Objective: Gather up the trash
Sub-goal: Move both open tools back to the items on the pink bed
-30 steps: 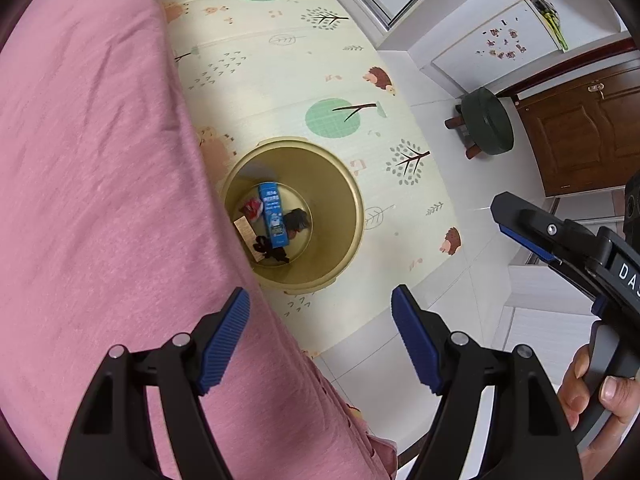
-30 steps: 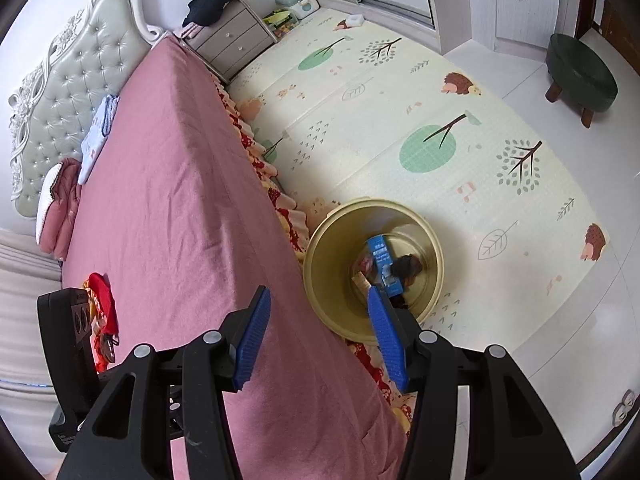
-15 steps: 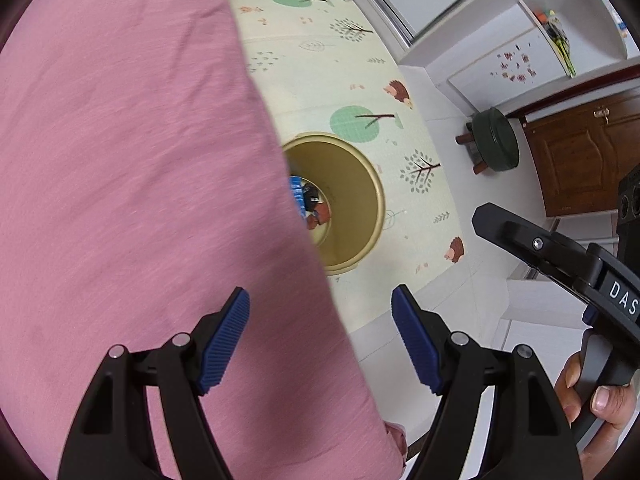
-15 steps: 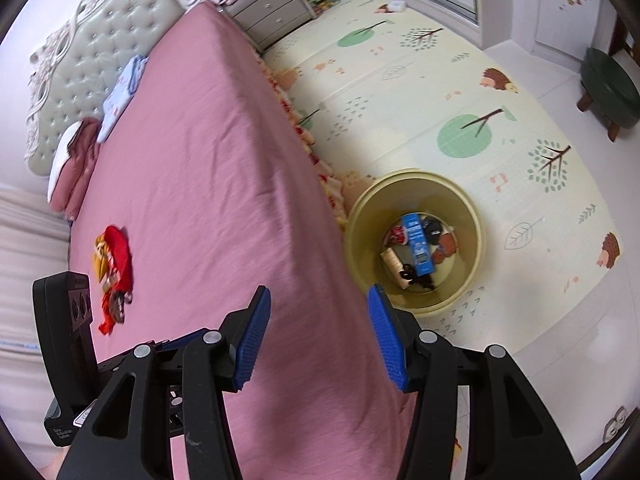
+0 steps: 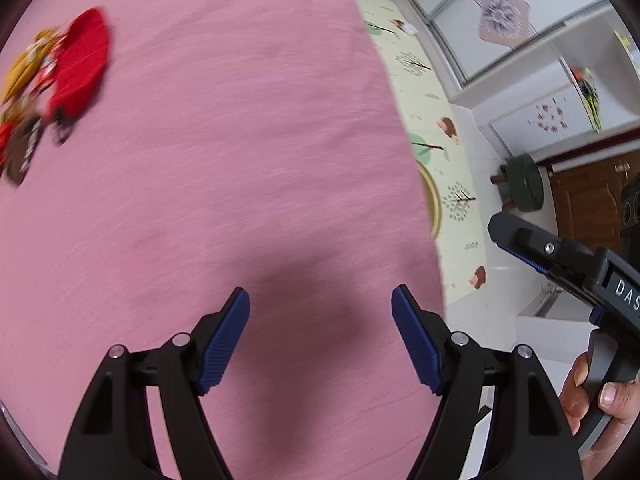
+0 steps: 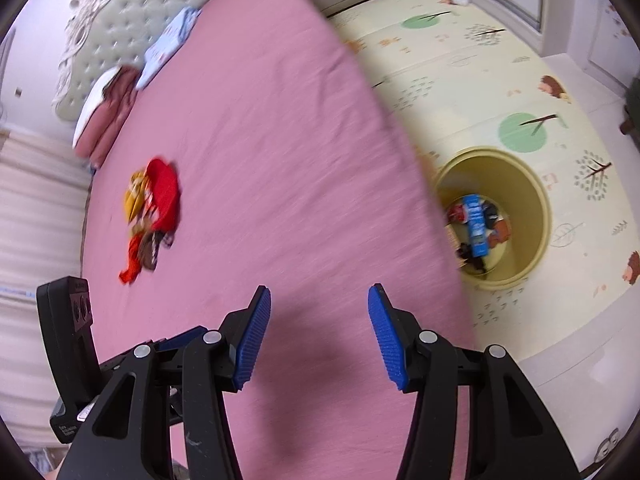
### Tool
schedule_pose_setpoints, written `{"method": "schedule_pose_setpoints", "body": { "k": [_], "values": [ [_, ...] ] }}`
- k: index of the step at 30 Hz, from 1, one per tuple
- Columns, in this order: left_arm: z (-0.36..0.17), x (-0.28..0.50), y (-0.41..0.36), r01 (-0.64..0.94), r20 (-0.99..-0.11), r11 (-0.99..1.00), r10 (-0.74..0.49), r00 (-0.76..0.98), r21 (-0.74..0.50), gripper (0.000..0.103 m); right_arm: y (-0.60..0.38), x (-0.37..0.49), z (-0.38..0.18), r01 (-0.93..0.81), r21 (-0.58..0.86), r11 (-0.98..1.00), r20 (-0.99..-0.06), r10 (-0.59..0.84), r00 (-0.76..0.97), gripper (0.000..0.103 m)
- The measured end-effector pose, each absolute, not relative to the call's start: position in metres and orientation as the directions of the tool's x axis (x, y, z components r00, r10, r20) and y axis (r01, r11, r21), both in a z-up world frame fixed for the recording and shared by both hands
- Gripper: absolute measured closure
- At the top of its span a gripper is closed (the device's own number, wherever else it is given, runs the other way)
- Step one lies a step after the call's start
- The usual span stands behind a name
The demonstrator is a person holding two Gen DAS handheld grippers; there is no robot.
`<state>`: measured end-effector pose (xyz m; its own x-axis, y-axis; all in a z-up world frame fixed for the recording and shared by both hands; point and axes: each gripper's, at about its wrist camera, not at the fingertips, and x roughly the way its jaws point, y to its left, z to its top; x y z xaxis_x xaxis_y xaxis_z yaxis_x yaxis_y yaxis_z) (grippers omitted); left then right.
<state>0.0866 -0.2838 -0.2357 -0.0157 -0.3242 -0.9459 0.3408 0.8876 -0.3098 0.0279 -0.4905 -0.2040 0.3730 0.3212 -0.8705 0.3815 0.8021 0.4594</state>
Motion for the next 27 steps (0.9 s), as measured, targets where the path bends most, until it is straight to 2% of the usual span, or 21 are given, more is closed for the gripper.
{"method": "schedule_pose_setpoints", "body": {
  "k": [13,27],
  "values": [
    [-0.241,0.108,-0.156,0.225,-0.959,0.938,-0.279,0.047,-0.262,0.03,-0.367,0.081,-0.214,0.25,0.463,0.85,-0.873,0.388,0.296,0.053],
    [-0.253,0.2,-0.067,0.127,-0.968,0.968,-0.231,0.098,-0.218,0.03,-0.286,0.182,-0.23,0.157,0.462,0.873,-0.873,0.417,0.252,0.053]
  ]
}}
